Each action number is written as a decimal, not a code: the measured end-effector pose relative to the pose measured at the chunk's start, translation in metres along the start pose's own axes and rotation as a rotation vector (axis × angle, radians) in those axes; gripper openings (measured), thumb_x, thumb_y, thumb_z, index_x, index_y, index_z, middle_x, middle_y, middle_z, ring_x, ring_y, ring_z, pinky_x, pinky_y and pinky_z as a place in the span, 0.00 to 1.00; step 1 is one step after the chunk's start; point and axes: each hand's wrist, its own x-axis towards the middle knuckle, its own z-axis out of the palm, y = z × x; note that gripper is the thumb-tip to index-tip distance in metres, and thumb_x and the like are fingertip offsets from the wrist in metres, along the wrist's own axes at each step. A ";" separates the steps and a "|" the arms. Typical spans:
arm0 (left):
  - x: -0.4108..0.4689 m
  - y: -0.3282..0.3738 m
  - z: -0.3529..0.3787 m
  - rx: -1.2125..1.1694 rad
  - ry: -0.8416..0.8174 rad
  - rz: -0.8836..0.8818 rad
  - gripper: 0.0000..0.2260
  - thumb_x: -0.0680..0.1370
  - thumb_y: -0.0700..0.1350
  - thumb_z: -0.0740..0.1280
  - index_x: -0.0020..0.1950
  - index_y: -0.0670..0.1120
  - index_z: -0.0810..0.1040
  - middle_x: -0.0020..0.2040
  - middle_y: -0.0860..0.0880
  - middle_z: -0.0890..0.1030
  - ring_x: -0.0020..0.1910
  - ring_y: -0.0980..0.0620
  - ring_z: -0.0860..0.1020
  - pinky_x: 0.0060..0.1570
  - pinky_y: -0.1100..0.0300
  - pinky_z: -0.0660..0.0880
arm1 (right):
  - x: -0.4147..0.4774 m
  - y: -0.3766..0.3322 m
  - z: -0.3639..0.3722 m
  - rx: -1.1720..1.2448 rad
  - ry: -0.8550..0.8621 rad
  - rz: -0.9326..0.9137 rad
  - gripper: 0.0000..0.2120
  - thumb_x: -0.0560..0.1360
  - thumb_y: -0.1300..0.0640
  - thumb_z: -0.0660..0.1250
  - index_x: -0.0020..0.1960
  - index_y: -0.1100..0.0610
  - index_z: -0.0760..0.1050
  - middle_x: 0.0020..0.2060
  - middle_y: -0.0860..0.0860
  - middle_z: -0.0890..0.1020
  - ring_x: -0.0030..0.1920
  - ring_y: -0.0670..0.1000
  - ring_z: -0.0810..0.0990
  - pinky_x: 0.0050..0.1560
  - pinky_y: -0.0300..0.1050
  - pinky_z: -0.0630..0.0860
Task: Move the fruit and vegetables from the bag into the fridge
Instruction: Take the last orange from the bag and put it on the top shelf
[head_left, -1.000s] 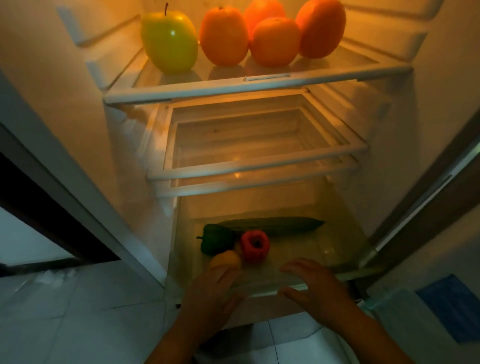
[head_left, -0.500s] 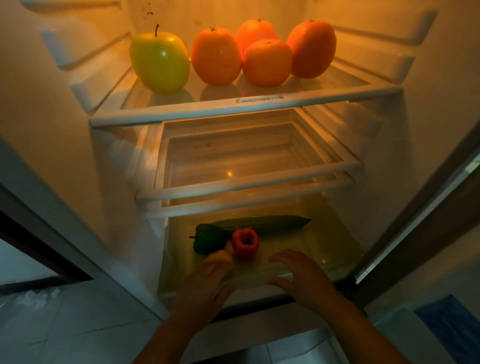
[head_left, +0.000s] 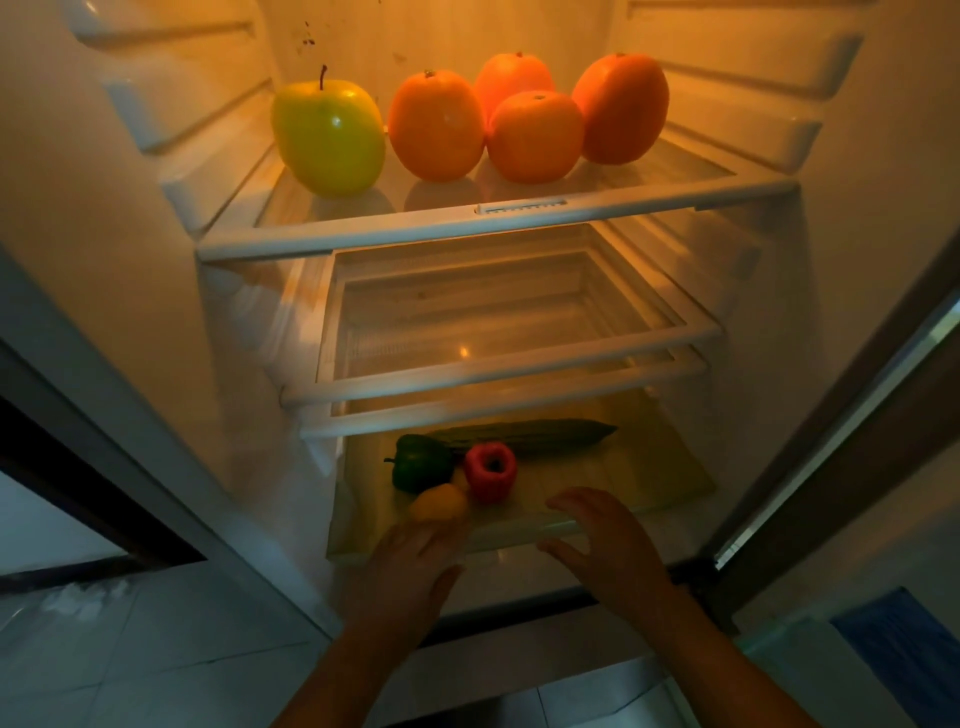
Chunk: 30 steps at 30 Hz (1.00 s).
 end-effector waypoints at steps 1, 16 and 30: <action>-0.004 0.001 0.001 0.043 0.017 0.012 0.25 0.69 0.52 0.70 0.64 0.52 0.69 0.53 0.50 0.81 0.47 0.50 0.81 0.42 0.57 0.79 | -0.004 0.001 0.002 0.011 0.000 -0.006 0.37 0.68 0.26 0.51 0.63 0.51 0.73 0.60 0.50 0.76 0.62 0.50 0.72 0.61 0.39 0.63; -0.030 0.009 0.009 0.214 -0.072 -0.116 0.58 0.55 0.53 0.78 0.76 0.52 0.47 0.68 0.50 0.73 0.68 0.51 0.63 0.58 0.51 0.65 | -0.033 0.013 0.034 -0.103 -0.034 -0.088 0.44 0.72 0.39 0.64 0.75 0.45 0.37 0.73 0.40 0.34 0.73 0.47 0.32 0.70 0.46 0.45; 0.002 -0.012 0.016 0.210 -0.114 -0.118 0.61 0.51 0.46 0.78 0.76 0.53 0.45 0.71 0.52 0.62 0.75 0.55 0.39 0.69 0.54 0.43 | 0.007 0.028 0.035 -0.374 0.076 -0.181 0.40 0.74 0.33 0.52 0.76 0.55 0.46 0.73 0.54 0.59 0.73 0.57 0.53 0.71 0.56 0.58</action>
